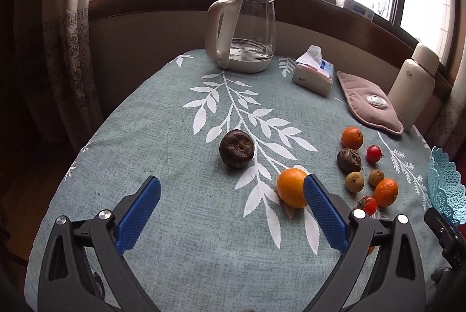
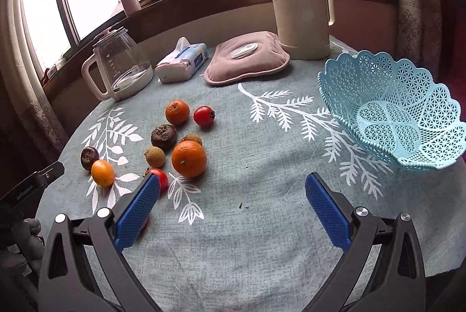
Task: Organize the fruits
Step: 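Grasp the dark brown fruit with the left tool while the right tool grasps an orange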
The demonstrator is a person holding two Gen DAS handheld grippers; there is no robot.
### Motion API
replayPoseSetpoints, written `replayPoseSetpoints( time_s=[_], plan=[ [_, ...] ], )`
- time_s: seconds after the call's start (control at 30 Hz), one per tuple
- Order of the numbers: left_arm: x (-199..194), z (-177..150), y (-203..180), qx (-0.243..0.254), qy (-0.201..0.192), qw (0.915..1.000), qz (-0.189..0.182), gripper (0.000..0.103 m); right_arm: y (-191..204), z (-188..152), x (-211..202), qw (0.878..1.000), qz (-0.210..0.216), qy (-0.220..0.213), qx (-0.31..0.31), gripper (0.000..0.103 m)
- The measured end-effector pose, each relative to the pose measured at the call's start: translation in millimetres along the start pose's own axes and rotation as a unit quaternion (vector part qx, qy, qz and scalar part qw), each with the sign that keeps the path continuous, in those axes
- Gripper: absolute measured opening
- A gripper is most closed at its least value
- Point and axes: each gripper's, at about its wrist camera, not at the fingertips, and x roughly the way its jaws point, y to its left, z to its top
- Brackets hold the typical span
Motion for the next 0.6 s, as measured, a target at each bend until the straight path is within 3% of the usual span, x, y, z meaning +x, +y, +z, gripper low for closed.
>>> replayPoseSetpoints(
  time_s=[0.17, 0.23, 0.43, 0.6],
  plan=[
    [7, 12, 1, -0.004, -0.006, 1.0000, 0.006, 0.094, 17, -4, -3, 1.000, 0.010, -0.004, -0.020, 0.101],
    [16, 17, 1, -0.008, -0.001, 1.0000, 0.001, 0.088, 22, -7, 0, 1.000, 0.010, 0.000, -0.029, 0.101],
    [47, 23, 0, -0.012, 0.023, 0.9995, 0.018, 0.086, 29, -16, 5, 0.999, 0.023, 0.015, -0.043, 0.101],
    [73, 25, -2, -0.014, 0.049, 0.9986, 0.018, 0.069, 30, -18, 6, 0.998, 0.027, 0.016, -0.045, 0.101]
  ],
)
